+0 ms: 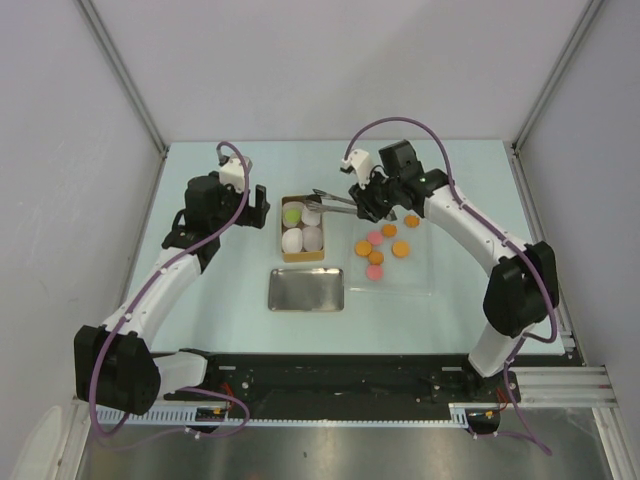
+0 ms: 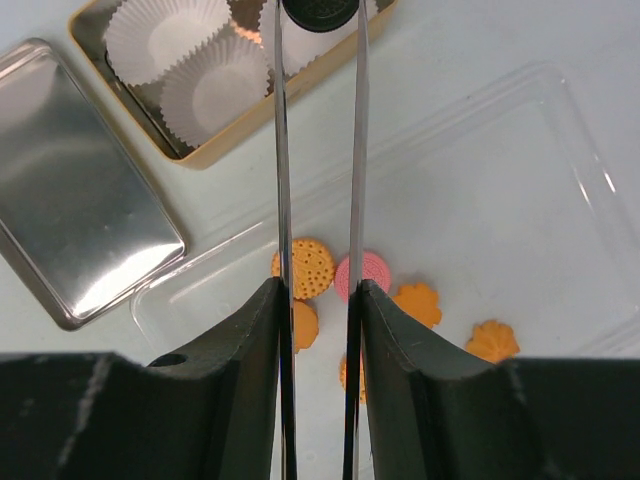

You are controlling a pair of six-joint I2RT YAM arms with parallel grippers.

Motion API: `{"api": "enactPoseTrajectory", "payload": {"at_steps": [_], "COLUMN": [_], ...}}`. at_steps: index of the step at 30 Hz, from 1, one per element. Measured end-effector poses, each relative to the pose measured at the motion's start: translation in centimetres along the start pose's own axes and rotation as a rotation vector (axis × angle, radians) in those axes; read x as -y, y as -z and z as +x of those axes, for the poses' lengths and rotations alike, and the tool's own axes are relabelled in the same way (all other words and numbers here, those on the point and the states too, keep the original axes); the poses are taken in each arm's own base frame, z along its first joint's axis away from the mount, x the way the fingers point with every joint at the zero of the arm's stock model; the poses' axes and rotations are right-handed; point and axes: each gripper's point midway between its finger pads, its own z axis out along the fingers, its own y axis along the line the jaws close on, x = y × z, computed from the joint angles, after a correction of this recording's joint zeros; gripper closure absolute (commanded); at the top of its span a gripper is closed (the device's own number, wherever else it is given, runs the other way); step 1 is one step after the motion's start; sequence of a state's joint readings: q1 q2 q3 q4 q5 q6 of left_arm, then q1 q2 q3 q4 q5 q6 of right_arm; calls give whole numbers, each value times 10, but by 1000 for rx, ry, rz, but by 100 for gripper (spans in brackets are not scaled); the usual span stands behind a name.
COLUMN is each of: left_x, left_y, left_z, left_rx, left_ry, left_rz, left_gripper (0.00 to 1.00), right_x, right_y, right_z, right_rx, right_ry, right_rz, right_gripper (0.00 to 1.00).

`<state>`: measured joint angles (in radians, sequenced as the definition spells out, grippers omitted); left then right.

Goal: Pack the cookies

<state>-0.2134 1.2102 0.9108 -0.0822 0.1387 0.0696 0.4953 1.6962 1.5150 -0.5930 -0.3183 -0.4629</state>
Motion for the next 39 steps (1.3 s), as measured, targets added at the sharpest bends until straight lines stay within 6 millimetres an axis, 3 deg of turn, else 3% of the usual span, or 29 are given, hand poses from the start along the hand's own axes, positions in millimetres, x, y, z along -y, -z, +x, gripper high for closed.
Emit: {"api": "enactPoseTrajectory", "payload": {"at_steps": [8,26,39], "left_x": [0,0,0], "left_y": [0,0,0], "left_z": [0,0,0], "left_rx": [0,-1,-1], "left_ry": [0,-1,-1], "left_rz": [0,0,0], "left_gripper": [13,13,13], "right_x": [-3,-1,-3], "right_y": [-21,-39,-40], "right_z": [11,17,16], "right_rx": [-48,-77,-77], "right_ry": [-2,-8,-3], "right_rz": [-17,-26,-29], "right_gripper": [73,71,66]}}
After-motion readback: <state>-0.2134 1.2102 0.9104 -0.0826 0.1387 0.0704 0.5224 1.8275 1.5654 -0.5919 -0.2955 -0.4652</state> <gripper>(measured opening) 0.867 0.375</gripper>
